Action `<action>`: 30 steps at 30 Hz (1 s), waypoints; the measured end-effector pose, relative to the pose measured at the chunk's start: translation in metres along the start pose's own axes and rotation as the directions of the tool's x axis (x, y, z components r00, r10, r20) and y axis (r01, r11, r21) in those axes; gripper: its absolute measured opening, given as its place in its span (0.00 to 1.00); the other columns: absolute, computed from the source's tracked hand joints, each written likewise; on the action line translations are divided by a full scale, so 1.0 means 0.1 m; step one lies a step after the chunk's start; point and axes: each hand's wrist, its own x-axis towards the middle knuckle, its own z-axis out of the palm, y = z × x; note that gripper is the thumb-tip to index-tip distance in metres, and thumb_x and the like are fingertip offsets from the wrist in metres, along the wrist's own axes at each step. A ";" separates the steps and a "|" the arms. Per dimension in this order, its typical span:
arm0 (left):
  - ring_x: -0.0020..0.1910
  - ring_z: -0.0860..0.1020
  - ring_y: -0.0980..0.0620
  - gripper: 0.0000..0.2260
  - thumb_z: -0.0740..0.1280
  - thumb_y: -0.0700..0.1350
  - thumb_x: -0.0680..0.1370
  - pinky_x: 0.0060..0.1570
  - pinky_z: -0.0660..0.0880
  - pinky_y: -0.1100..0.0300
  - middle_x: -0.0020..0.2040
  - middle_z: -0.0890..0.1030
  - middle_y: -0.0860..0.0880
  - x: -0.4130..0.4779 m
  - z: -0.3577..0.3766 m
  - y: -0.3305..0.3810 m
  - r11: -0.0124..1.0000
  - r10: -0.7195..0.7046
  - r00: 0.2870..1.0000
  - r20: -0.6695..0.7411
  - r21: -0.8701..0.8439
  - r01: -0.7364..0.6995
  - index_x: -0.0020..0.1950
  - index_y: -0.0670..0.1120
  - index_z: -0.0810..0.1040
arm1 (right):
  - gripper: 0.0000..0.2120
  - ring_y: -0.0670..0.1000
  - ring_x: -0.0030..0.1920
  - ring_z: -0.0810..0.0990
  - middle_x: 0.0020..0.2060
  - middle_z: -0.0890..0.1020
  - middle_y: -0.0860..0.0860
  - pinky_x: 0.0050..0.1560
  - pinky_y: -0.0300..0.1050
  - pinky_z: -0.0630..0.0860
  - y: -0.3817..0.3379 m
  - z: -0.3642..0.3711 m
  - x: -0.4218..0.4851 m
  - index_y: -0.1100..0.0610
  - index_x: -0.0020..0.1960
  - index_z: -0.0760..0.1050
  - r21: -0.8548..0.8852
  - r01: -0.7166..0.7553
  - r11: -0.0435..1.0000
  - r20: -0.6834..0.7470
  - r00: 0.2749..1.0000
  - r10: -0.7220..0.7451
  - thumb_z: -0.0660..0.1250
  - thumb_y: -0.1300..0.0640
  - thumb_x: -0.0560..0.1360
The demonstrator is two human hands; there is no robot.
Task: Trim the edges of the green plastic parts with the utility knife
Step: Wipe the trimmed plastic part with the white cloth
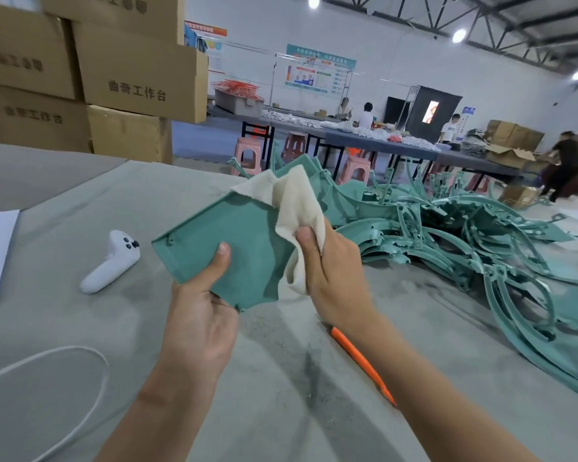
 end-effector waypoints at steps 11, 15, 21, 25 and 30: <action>0.60 0.79 0.49 0.21 0.65 0.39 0.74 0.51 0.79 0.52 0.63 0.79 0.46 -0.17 -0.06 0.07 0.994 0.098 0.995 0.003 0.050 -0.099 0.68 0.45 0.73 | 0.21 0.51 0.49 0.80 0.52 0.82 0.51 0.48 0.45 0.78 -0.22 -0.21 0.08 0.65 0.64 0.76 0.106 0.032 0.994 -0.152 0.988 -0.015 0.59 0.74 0.74; 0.60 0.79 0.50 0.21 0.65 0.41 0.74 0.54 0.78 0.49 0.62 0.81 0.49 -0.18 -0.03 0.17 0.990 0.138 0.989 -0.050 0.042 -0.136 0.68 0.46 0.73 | 0.25 0.60 0.55 0.80 0.61 0.79 0.60 0.54 0.50 0.77 -0.28 -0.15 -0.14 0.65 0.74 0.67 0.025 0.222 0.975 0.070 0.972 -0.224 0.57 0.70 0.77; 0.63 0.77 0.50 0.23 0.62 0.44 0.78 0.59 0.75 0.43 0.66 0.78 0.50 -0.13 -0.20 0.34 0.999 0.026 0.992 -0.125 0.049 -0.020 0.74 0.50 0.68 | 0.25 0.55 0.52 0.76 0.57 0.81 0.58 0.51 0.44 0.73 0.32 -0.29 -0.54 0.66 0.71 0.71 -0.200 0.314 0.928 0.243 0.933 -0.264 0.68 0.70 0.73; 0.64 0.77 0.50 0.20 0.60 0.45 0.80 0.62 0.72 0.43 0.65 0.78 0.50 -0.11 -0.31 0.50 1.000 0.024 0.987 -0.158 0.018 -0.022 0.73 0.47 0.69 | 0.15 0.62 0.49 0.80 0.50 0.81 0.59 0.46 0.51 0.77 0.95 -0.71 -0.61 0.65 0.57 0.79 -0.512 0.143 0.847 0.423 0.900 0.104 0.67 0.72 0.71; 0.62 0.78 0.52 0.20 0.61 0.44 0.79 0.56 0.77 0.48 0.64 0.79 0.49 -0.13 -0.18 0.42 1.000 -0.005 0.989 -0.147 0.029 0.010 0.72 0.46 0.71 | 0.13 0.51 0.43 0.73 0.43 0.76 0.51 0.43 0.43 0.67 0.69 -0.69 -0.32 0.64 0.51 0.77 -0.151 -0.153 0.977 -0.028 0.988 0.150 0.56 0.69 0.73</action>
